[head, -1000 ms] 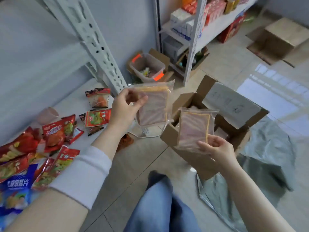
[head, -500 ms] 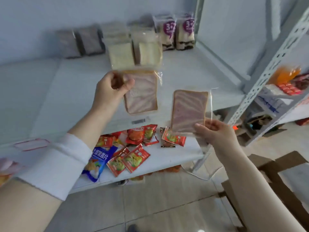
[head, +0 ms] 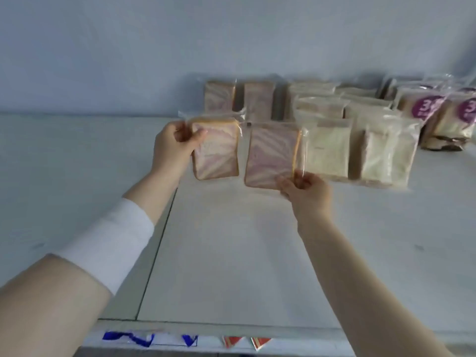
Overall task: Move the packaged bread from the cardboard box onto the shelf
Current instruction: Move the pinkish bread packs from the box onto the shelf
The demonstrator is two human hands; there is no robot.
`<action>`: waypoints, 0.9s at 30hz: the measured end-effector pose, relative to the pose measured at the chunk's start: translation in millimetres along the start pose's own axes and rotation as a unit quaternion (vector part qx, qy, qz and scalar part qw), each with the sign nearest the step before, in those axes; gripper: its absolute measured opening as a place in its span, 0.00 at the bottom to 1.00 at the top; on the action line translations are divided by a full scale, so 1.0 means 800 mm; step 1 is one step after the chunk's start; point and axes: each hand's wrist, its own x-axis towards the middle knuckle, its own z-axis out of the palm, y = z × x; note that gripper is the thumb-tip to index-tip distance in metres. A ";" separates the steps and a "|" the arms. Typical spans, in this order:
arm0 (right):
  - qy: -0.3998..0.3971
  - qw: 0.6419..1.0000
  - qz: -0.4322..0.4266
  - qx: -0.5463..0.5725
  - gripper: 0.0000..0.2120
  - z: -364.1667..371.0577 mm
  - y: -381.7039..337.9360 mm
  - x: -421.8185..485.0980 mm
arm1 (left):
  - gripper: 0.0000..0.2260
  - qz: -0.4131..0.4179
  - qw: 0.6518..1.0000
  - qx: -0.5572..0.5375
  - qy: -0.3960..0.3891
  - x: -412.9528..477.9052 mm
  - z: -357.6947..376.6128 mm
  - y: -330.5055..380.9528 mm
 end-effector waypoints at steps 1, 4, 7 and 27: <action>0.009 1.000 -0.005 -0.006 0.12 0.022 -0.002 0.021 | 0.17 0.006 1.000 0.019 0.013 0.023 0.003 -0.004; 0.038 0.999 -0.006 -0.025 0.13 0.075 -0.006 0.081 | 0.17 0.000 0.999 0.032 0.039 0.085 0.022 -0.017; 0.074 0.997 -0.005 -0.028 0.15 0.112 -0.004 0.134 | 0.16 -0.018 0.998 0.031 0.042 0.137 0.048 -0.033; 0.116 0.947 -0.059 -0.295 0.35 0.165 -0.004 0.184 | 0.33 0.017 0.979 0.201 0.004 0.175 0.081 -0.047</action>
